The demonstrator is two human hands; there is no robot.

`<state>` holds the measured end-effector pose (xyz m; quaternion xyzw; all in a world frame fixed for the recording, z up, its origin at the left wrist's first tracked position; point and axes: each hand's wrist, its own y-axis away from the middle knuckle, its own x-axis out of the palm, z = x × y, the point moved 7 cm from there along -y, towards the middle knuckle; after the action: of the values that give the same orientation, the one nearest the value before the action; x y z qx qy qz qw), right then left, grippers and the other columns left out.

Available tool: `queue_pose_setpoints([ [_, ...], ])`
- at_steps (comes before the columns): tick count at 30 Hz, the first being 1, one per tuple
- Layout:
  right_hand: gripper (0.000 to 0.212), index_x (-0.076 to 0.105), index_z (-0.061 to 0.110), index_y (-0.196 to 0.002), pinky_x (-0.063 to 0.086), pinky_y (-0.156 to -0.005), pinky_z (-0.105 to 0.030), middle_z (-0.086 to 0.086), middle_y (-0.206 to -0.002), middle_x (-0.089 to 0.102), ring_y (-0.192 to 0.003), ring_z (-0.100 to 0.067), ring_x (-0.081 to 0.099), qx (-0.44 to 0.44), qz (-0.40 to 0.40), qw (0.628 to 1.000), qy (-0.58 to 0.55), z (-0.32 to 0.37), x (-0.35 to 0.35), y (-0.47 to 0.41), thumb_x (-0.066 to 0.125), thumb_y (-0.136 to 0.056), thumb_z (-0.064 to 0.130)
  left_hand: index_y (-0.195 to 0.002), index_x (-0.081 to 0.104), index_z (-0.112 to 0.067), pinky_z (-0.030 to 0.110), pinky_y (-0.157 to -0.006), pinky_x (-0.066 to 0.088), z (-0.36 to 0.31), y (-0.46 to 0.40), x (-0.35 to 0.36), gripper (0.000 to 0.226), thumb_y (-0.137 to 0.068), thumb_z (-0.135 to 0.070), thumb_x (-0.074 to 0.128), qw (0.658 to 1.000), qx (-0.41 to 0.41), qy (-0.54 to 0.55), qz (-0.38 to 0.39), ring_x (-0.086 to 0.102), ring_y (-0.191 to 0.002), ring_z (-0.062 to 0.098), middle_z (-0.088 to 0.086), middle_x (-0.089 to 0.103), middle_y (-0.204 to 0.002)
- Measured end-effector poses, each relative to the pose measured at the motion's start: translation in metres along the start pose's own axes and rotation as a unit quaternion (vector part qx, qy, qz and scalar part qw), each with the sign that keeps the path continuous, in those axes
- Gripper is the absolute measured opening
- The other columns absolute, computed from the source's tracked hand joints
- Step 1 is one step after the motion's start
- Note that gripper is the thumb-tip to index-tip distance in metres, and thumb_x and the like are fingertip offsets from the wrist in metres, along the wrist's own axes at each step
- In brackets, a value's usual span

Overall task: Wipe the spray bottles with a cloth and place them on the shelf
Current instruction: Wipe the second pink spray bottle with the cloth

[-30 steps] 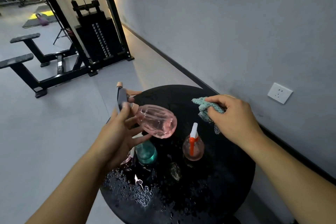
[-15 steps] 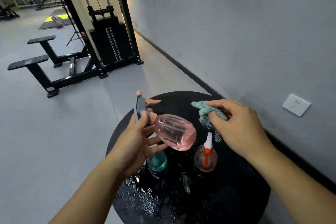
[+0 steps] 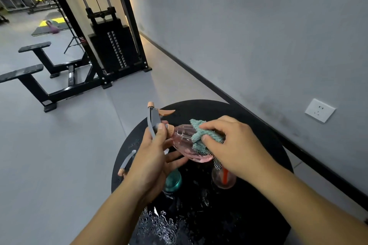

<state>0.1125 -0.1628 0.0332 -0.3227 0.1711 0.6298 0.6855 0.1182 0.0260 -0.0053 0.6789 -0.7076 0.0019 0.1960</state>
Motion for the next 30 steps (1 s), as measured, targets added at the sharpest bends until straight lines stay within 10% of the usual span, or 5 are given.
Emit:
queue_pose_setpoints([
  [20,0.019,0.077,0.032,-0.108,0.048,-0.066,-0.005,0.018,-0.103,0.062,-0.089,0.008,0.06,0.05,0.012,0.998,-0.022,-0.003,0.012,0.004,0.074,-0.089,0.035,-0.124,0.06,-0.019,0.033,-0.069,0.066,0.007,0.009,0.018,0.027,-0.108,-0.038,0.05,0.999,0.021,-0.035,0.021,0.08,-0.08,0.018,-0.008,0.08,-0.091],
  [30,0.019,0.08,0.03,-0.105,0.048,-0.07,-0.005,0.019,-0.097,0.069,-0.09,0.011,0.062,0.074,-0.046,0.992,-0.088,-0.013,0.001,0.002,0.079,-0.087,0.034,-0.125,0.062,-0.024,0.031,-0.074,0.064,0.003,0.006,0.016,0.029,-0.104,-0.043,0.053,0.997,0.051,-0.055,0.006,0.08,-0.099,0.025,-0.003,0.08,-0.111],
])
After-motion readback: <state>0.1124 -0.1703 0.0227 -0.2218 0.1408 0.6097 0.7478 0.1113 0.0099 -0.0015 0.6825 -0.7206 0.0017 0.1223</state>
